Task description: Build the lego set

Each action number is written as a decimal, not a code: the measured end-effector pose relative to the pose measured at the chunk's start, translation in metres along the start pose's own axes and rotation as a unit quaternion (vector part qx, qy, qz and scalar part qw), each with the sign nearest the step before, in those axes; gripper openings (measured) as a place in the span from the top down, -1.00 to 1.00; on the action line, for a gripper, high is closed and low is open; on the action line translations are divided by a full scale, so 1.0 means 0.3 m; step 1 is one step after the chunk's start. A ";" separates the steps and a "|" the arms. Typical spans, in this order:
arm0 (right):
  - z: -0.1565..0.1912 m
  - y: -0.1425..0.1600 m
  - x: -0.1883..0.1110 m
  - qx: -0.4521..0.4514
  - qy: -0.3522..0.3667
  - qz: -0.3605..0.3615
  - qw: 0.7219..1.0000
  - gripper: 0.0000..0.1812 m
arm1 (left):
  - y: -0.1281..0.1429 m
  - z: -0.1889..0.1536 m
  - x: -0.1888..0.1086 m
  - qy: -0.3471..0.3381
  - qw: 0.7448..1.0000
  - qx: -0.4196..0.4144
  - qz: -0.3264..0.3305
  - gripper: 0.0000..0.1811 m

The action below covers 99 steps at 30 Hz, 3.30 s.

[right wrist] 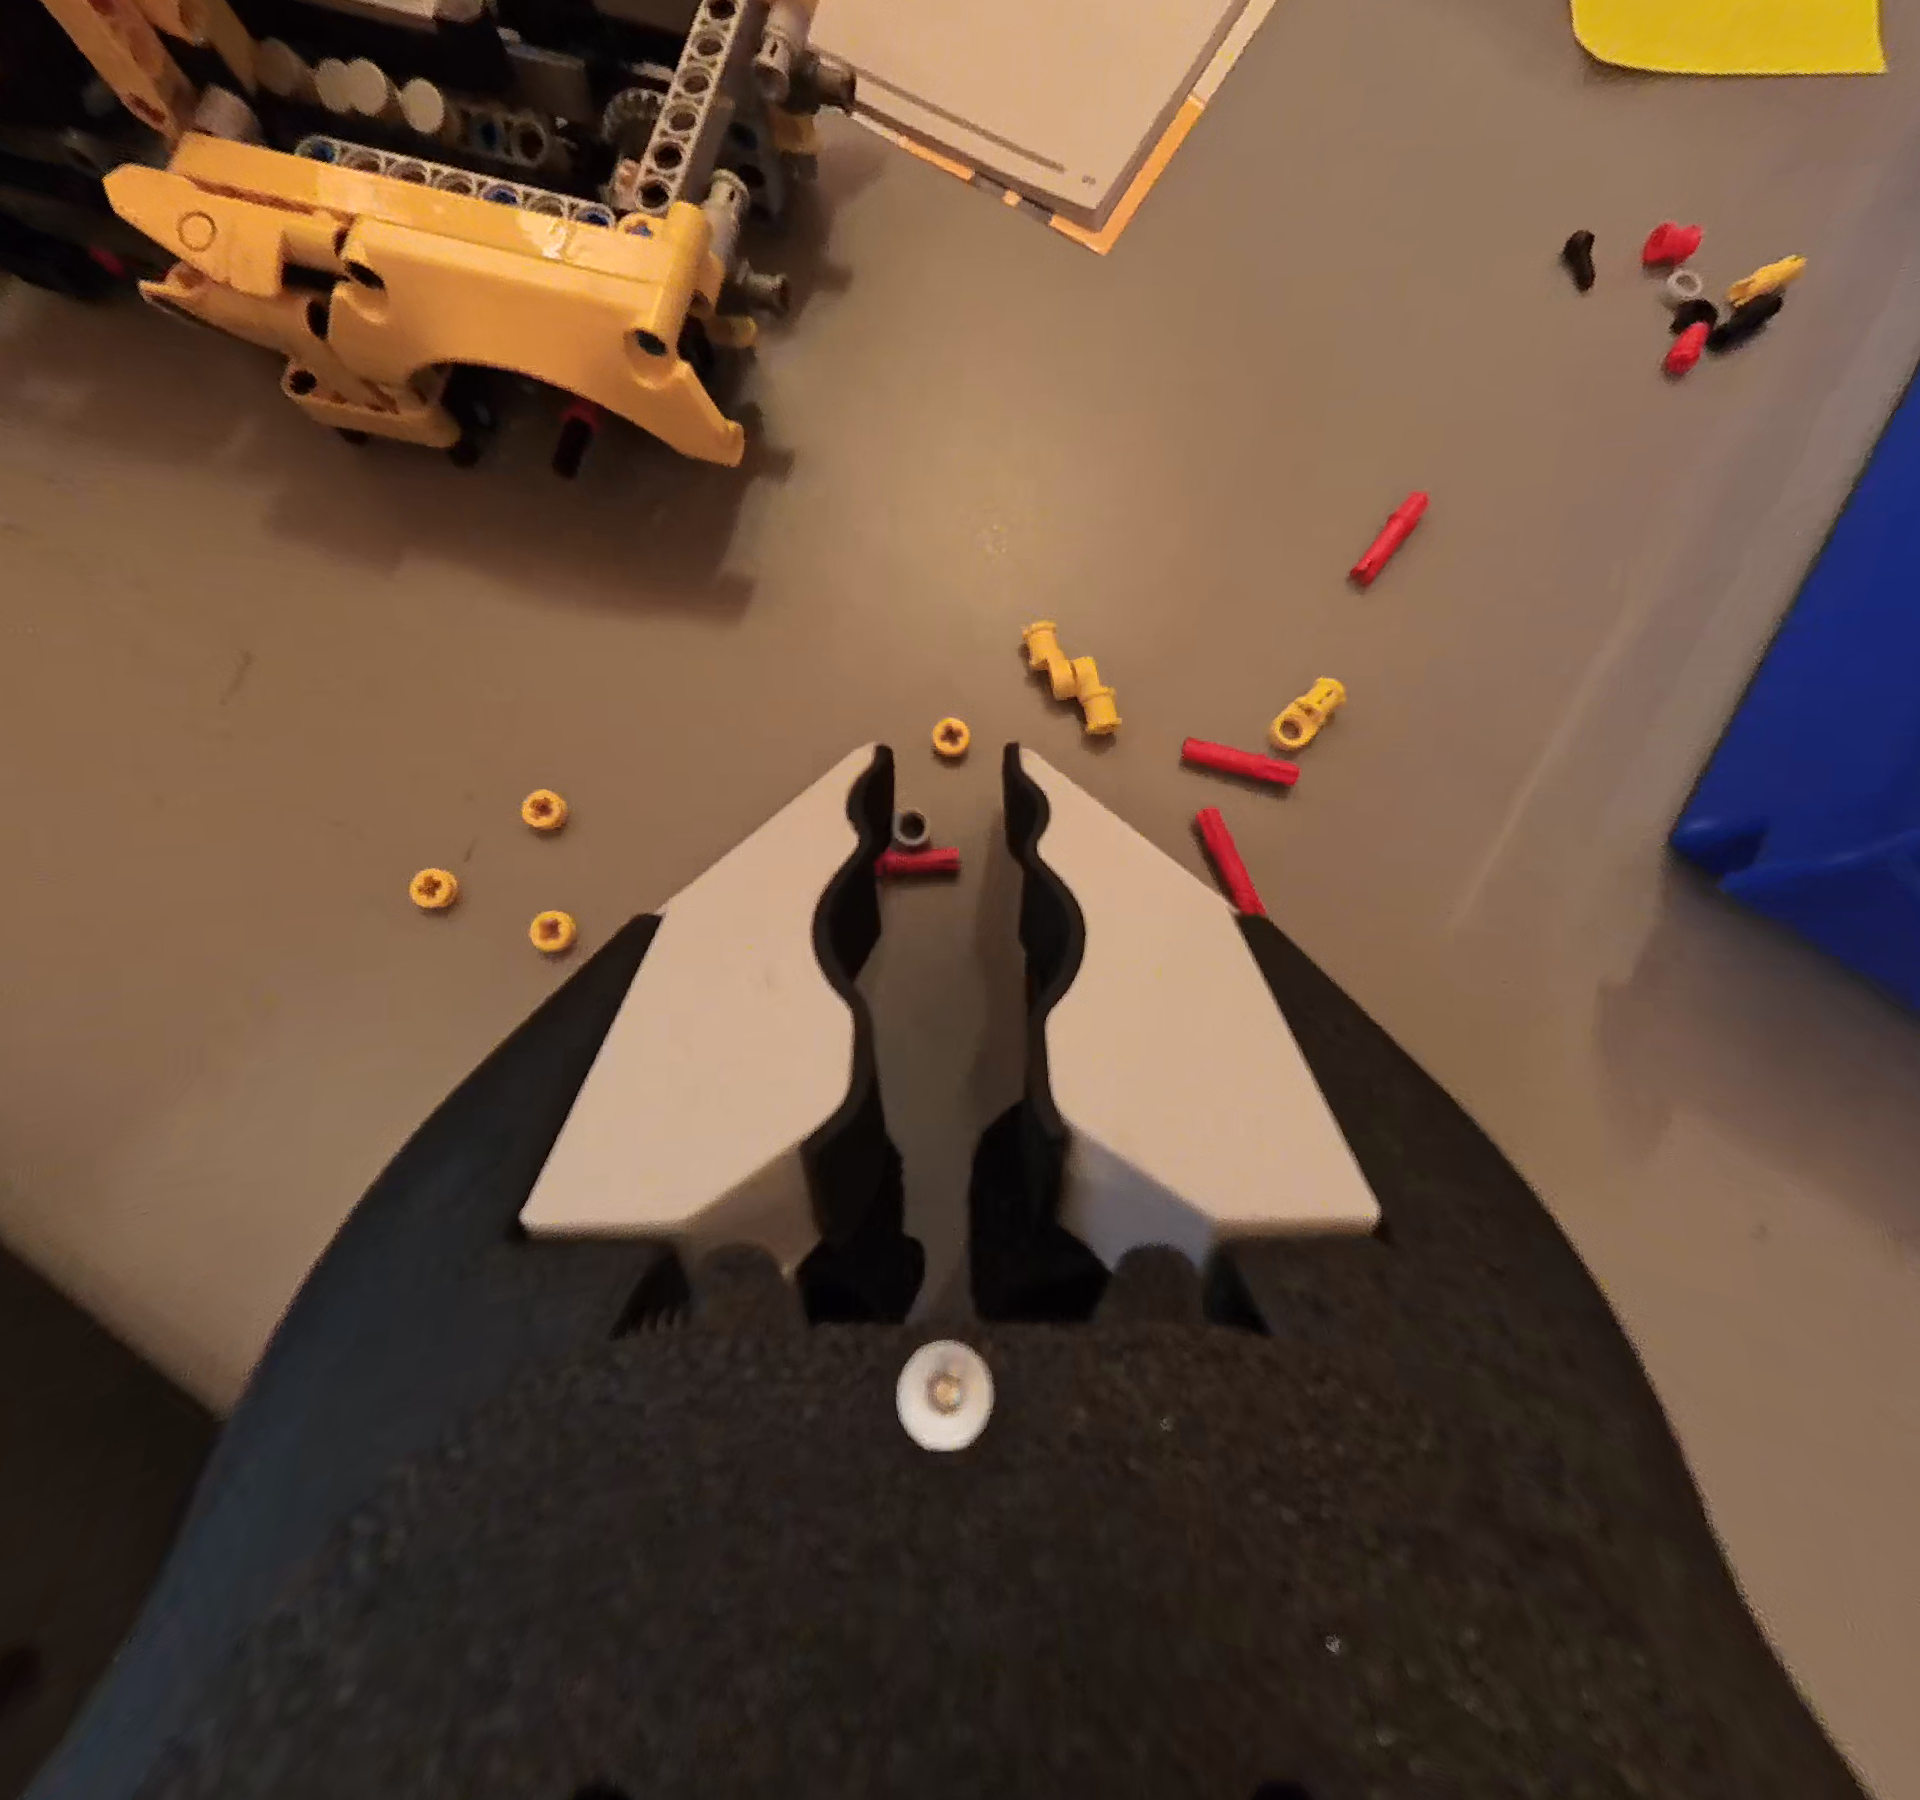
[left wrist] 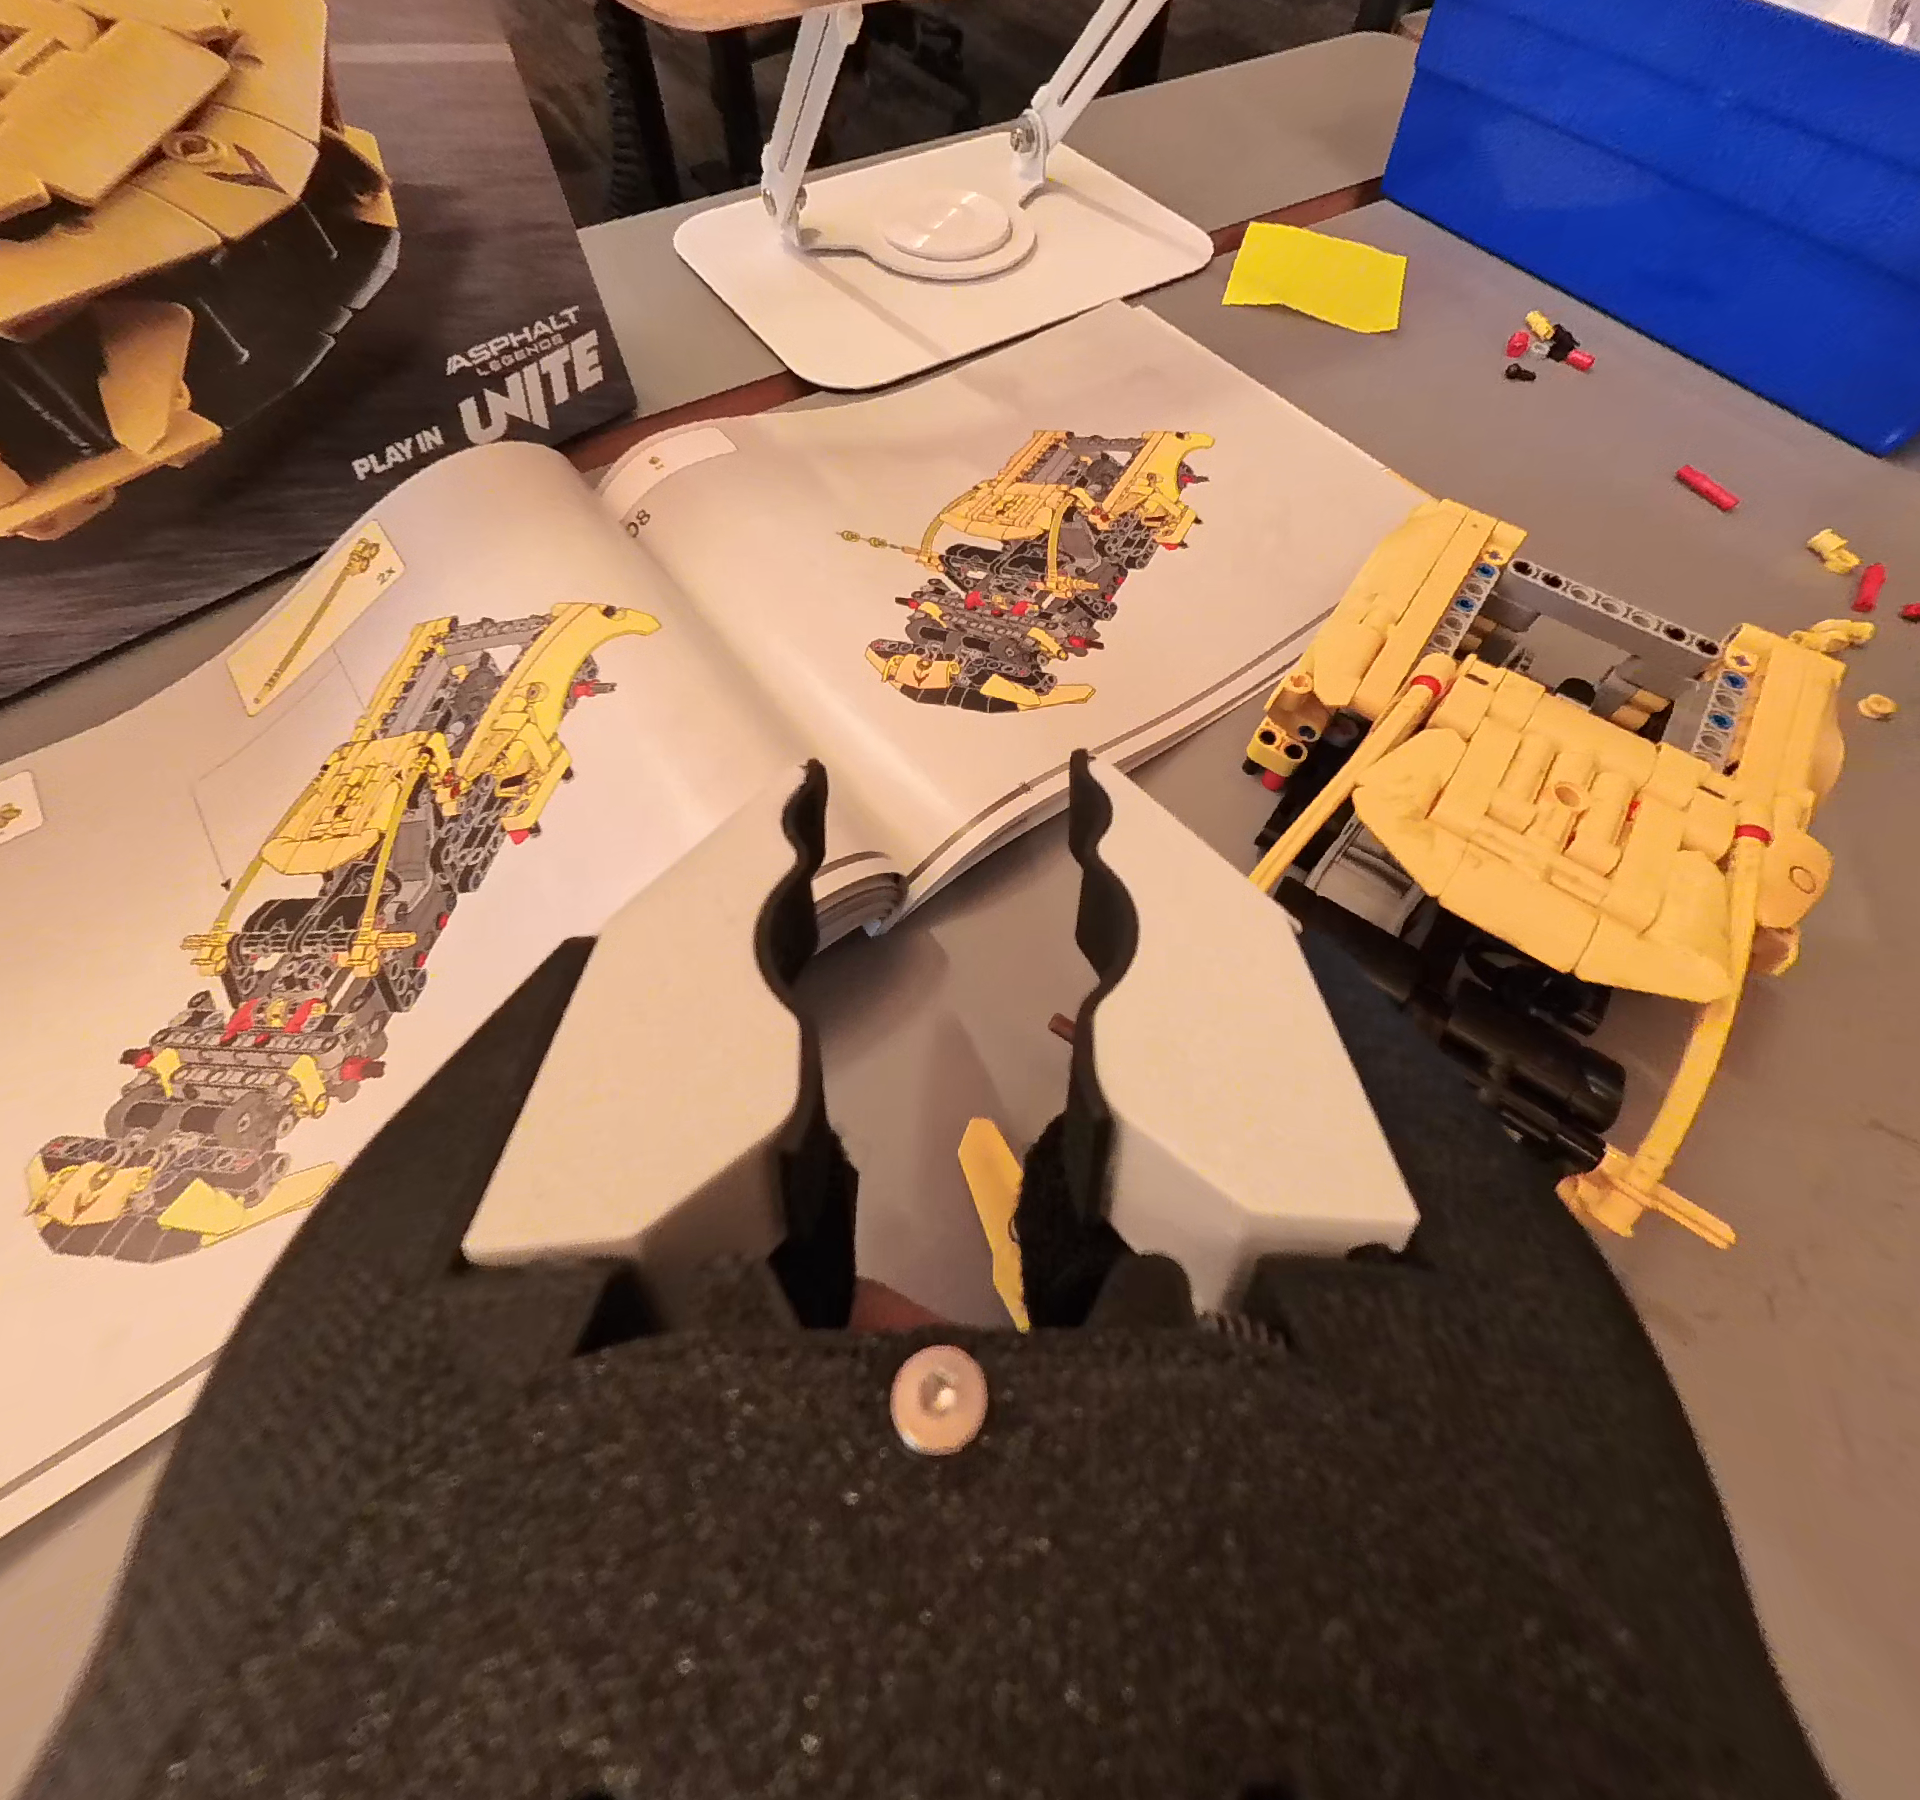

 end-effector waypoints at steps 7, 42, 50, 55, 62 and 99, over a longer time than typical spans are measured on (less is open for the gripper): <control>0.004 0.000 0.049 -0.002 -0.009 0.014 1.000 0.90 | -0.002 0.009 -0.003 -0.003 1.000 -0.003 -0.001 0.48; 0.299 -0.038 -0.130 -0.034 -0.034 -0.155 0.987 0.77 | -0.026 0.059 -0.036 -0.017 1.000 -0.018 -0.018 0.48; 0.328 -0.256 -0.116 0.016 -0.045 -0.249 0.967 0.79 | -0.011 0.087 -0.031 -0.024 0.999 -0.029 -0.011 0.48; 0.257 -0.519 -0.028 -0.031 -0.021 -0.261 0.965 0.77 | -0.011 0.093 -0.032 -0.024 0.999 -0.034 -0.013 0.48; 0.117 -0.507 0.141 -0.039 0.036 -0.217 0.975 0.70 | -0.025 0.073 -0.038 -0.007 0.999 -0.044 -0.024 0.48; 0.273 -0.387 -0.089 -0.118 -0.073 -0.177 0.974 0.80 | -0.009 0.044 -0.023 0.023 0.999 -0.042 -0.010 0.50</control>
Point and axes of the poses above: each gripper's, where its closed fingertips meet, x out along the fingers, y out of its underside, z = x × y across the jaws, the point moved 4 cm from there along -x, back along the fingers, and after that the axes turned 4 degrees about y, right-handed, at the moved point
